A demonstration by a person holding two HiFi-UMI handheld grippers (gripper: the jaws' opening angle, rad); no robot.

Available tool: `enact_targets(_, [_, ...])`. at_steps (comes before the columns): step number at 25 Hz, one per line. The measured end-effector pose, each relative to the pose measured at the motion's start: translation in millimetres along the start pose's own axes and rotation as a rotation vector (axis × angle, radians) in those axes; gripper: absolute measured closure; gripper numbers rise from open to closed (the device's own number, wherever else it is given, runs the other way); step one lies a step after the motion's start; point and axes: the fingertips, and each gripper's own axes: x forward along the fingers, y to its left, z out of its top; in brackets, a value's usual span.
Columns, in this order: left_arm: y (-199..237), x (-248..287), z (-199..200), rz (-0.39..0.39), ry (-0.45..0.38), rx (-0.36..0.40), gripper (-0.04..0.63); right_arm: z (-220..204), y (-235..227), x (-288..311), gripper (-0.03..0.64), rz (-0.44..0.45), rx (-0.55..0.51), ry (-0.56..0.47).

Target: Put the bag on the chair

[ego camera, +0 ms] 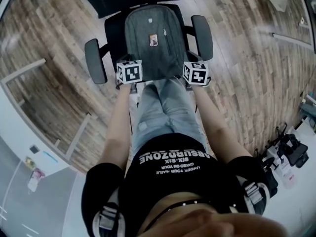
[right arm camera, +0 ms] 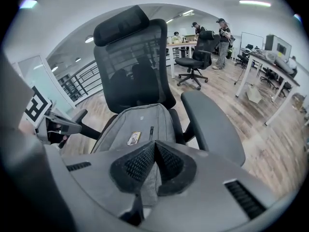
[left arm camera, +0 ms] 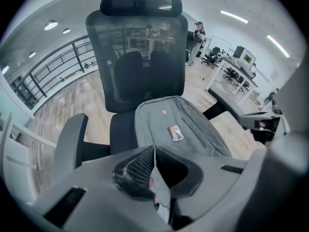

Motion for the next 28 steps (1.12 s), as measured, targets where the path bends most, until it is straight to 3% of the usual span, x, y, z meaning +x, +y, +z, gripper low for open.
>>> enact_targets(3, [-7, -18, 5, -0.055, -0.019, -0.052, 0.578, 5, 8, -12, 0.601, 0.017, -0.014, -0.012])
enact_targets(8, [-16, -41, 11, -0.112, -0.059, -0.076, 0.578, 8, 22, -30, 0.601, 0.033, -0.041, -0.018])
enact_targets(13, [-34, -58, 6, -0.199, -0.035, -0.016, 0.578, 11, 26, -46, 0.601, 0.034, -0.035, -0.018])
enact_targets(16, [-37, -66, -4, -0.213, -0.024, 0.010, 0.578, 7, 27, -53, 0.601, 0.037, -0.037, -0.011])
enact_targets(22, [-34, -73, -16, -0.186, -0.043, -0.047, 0.578, -1, 24, -65, 0.601, 0.034, -0.031, -0.003])
enact_targets(28, [-33, -77, -16, -0.178, -0.091, -0.039, 0.578, -4, 28, -66, 0.601, 0.022, -0.034, 0.002])
